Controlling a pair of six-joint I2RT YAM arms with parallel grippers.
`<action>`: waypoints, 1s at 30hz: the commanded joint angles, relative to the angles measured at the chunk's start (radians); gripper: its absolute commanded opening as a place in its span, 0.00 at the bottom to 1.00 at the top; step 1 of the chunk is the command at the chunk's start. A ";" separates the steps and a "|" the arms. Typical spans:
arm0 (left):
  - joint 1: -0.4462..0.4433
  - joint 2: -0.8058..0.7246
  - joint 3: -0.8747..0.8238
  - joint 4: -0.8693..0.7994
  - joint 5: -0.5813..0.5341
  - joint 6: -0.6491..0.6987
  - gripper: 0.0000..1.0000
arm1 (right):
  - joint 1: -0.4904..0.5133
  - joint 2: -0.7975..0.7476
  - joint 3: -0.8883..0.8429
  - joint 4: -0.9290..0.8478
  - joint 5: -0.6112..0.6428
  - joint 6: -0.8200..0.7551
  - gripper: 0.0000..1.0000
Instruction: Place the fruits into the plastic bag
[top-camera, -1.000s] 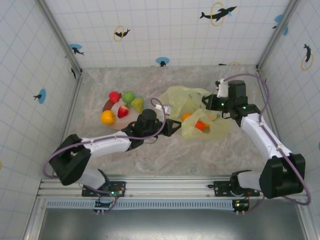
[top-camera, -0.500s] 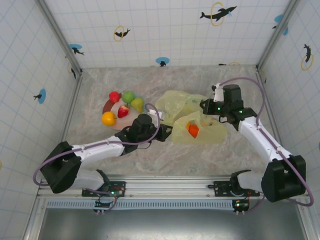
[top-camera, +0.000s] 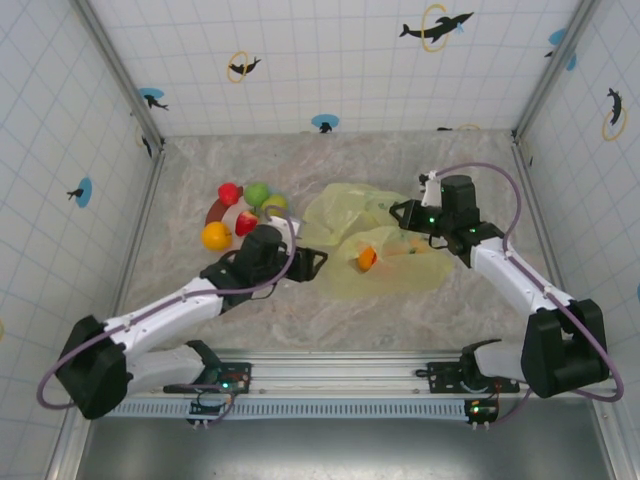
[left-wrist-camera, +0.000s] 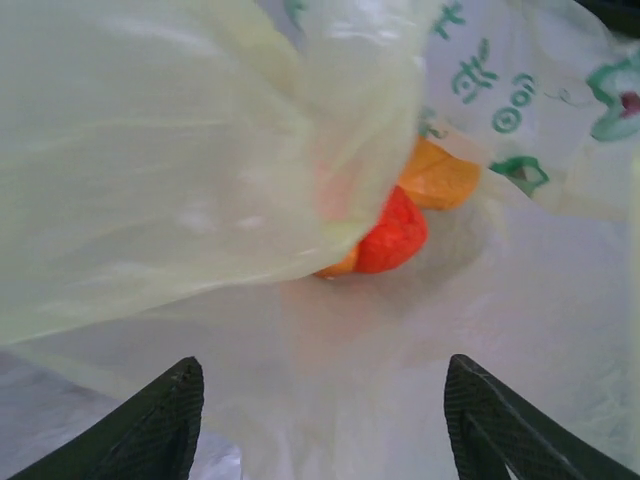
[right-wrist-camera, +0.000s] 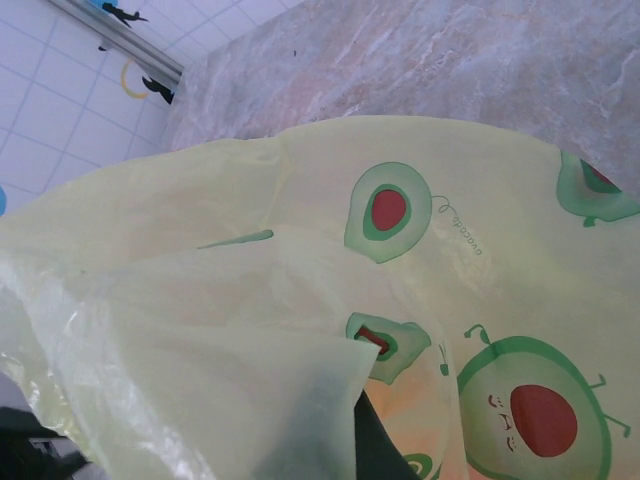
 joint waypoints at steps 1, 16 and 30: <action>0.084 -0.088 0.033 -0.159 -0.039 0.066 0.72 | 0.005 0.011 -0.018 0.059 -0.014 0.017 0.00; 0.632 0.002 0.154 -0.375 -0.208 0.176 0.98 | 0.002 0.015 -0.055 0.136 -0.059 -0.003 0.00; 0.797 0.372 0.245 -0.310 -0.076 0.172 0.98 | -0.021 0.035 -0.085 0.175 -0.119 0.000 0.00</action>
